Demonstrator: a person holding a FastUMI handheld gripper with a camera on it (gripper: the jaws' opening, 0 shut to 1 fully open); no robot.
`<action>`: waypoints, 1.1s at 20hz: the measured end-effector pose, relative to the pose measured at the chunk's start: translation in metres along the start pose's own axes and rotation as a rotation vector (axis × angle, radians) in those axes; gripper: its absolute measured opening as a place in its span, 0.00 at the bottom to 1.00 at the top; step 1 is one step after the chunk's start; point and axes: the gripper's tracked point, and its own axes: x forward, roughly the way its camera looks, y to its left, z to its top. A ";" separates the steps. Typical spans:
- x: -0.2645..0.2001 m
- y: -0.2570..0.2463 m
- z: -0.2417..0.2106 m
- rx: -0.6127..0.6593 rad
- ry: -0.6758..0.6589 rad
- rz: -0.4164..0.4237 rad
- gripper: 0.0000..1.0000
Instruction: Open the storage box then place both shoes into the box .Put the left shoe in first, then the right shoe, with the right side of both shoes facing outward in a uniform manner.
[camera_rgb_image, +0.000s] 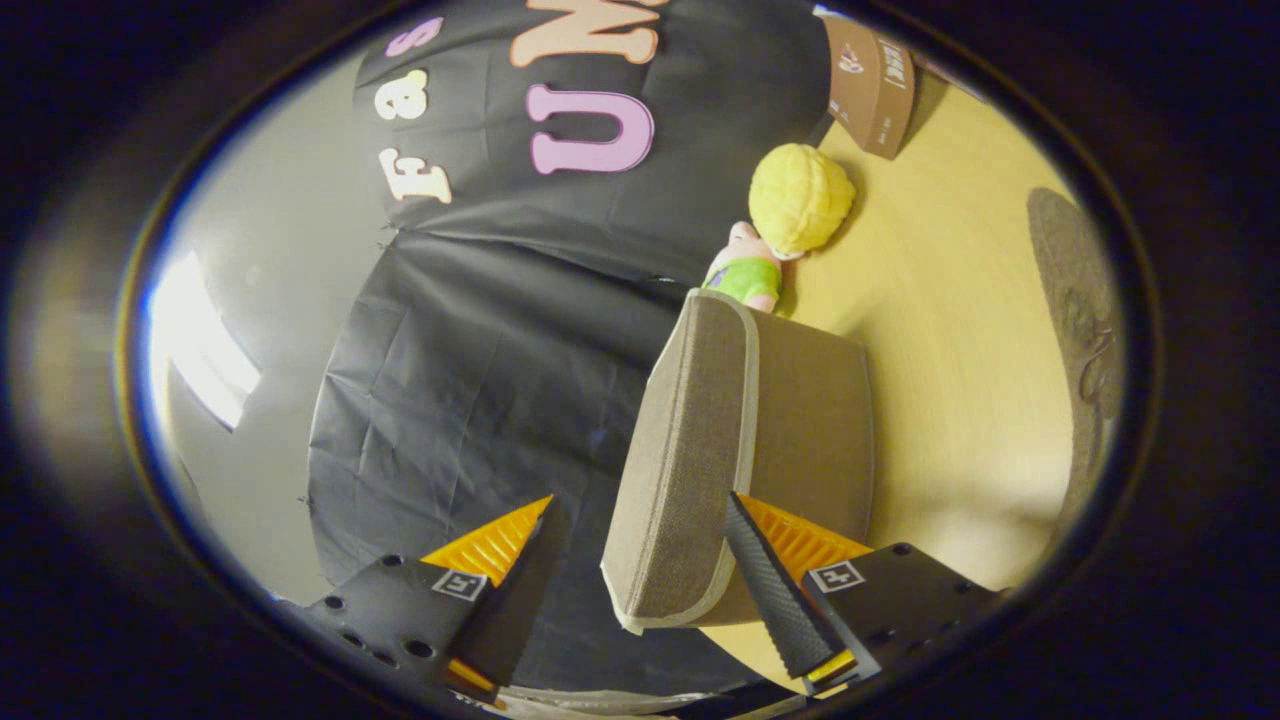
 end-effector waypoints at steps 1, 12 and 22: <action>0.002 -0.004 -0.001 0.022 0.011 0.003 1.00; 0.007 -0.014 -0.003 0.204 0.048 0.131 1.00; -0.006 0.046 0.000 0.211 0.051 0.233 0.61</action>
